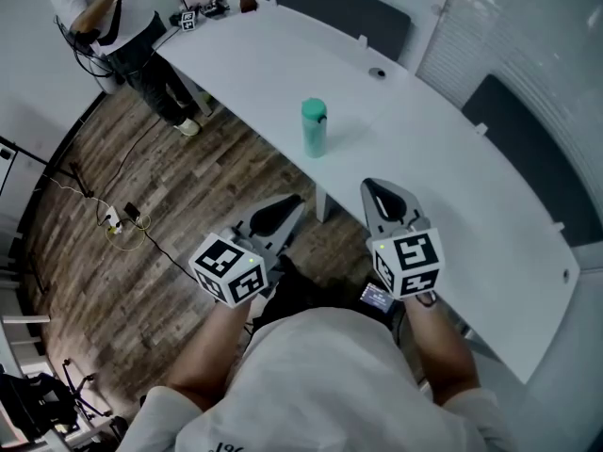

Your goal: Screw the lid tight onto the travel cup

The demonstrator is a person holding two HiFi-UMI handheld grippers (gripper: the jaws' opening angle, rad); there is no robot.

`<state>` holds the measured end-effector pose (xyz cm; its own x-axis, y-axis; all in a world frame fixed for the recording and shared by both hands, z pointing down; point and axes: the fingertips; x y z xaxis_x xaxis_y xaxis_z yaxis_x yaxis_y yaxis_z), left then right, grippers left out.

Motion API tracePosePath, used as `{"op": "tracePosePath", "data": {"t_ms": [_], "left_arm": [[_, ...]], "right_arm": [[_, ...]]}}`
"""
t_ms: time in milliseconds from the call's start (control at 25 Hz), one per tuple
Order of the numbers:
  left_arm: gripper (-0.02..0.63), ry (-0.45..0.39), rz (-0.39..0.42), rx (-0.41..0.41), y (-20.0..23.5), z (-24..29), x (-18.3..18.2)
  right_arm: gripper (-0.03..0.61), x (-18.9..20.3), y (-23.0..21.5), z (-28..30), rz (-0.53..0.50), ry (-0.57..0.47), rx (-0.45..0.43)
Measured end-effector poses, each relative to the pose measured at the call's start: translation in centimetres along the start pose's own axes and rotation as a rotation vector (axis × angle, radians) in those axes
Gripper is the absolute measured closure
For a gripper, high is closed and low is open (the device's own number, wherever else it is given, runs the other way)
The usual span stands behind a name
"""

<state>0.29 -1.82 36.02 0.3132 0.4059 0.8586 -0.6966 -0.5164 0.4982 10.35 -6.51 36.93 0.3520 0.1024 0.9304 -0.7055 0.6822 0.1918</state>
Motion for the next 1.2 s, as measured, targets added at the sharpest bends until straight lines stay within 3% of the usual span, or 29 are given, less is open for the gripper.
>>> {"op": "tracePosePath", "data": {"t_ms": [920,1200], "left_arm": [[0.549,-0.01,-0.041,-0.021,-3.6,-3.9,4.2],[0.549,0.004,-0.043,-0.009,-3.3,-4.4,3.6]], "right_arm": [[0.555,2.6,3.2,-4.8,0.011,0.014,-0.031],[0.555,2.1,3.3,-4.9,0.025,0.027,-0.011]]}}
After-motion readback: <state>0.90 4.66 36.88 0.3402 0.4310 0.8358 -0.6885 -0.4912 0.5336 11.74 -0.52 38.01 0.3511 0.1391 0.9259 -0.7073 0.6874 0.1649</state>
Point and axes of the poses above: the fingertips, and each gripper's own axes: z forward along the fingers, y to its left, x out of its underside, and after that the axes turned 10 degrees about -z, right-handed
